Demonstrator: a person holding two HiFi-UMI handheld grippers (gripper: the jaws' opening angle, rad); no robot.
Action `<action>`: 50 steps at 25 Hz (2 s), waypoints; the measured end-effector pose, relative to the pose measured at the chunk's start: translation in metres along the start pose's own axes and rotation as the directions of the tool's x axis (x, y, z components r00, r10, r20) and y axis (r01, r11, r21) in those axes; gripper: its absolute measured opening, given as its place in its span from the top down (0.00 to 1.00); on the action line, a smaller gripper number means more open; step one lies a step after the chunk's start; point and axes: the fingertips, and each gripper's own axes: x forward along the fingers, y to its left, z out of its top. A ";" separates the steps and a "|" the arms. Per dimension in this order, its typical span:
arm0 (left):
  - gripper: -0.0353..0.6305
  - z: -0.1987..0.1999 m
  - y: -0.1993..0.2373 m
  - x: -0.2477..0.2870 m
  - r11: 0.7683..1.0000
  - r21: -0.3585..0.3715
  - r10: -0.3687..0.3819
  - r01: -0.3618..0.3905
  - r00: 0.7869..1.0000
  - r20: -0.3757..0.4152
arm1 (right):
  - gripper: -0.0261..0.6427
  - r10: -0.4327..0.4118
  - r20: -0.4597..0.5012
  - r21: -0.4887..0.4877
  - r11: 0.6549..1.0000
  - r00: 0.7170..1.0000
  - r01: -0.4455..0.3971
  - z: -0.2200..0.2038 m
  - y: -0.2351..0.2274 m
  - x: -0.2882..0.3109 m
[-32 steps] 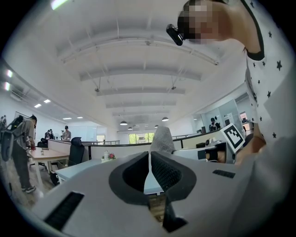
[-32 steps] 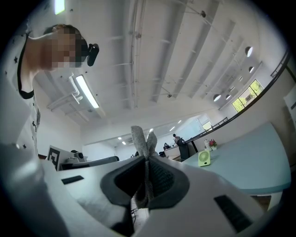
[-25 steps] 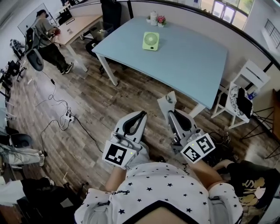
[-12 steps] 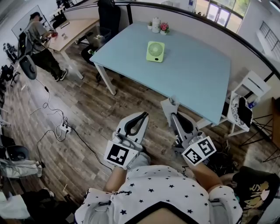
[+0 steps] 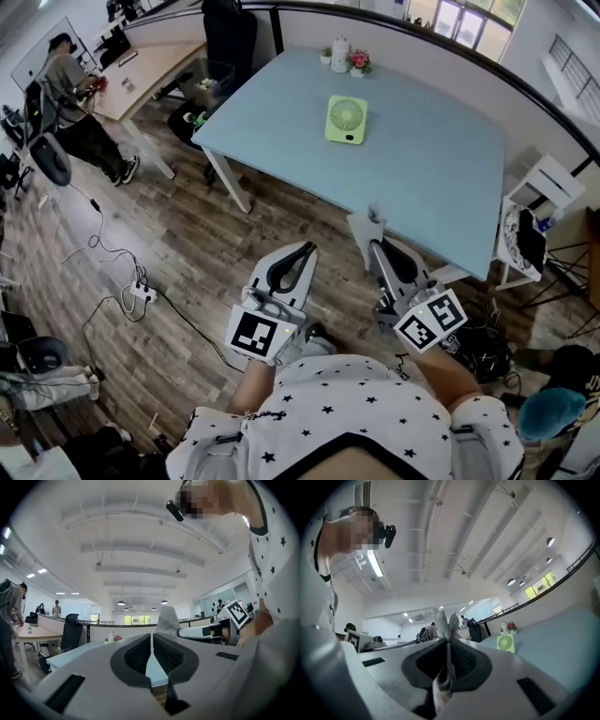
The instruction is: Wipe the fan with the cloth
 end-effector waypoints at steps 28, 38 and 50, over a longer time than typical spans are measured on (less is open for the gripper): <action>0.89 -0.016 0.114 0.114 0.999 0.004 -0.033 0.033 0.999 -0.020 | 0.93 -0.057 0.009 0.015 0.998 0.998 0.057 0.004 -0.108 0.126; 0.89 -0.020 0.144 0.205 0.998 0.007 -0.061 0.061 0.997 -0.046 | 0.93 -0.080 0.010 0.033 0.996 0.997 0.080 0.019 -0.187 0.172; 0.89 -0.034 0.159 0.291 0.995 -0.017 -0.101 0.101 0.993 -0.065 | 0.93 -0.128 -0.028 0.048 0.990 0.991 0.130 0.024 -0.269 0.196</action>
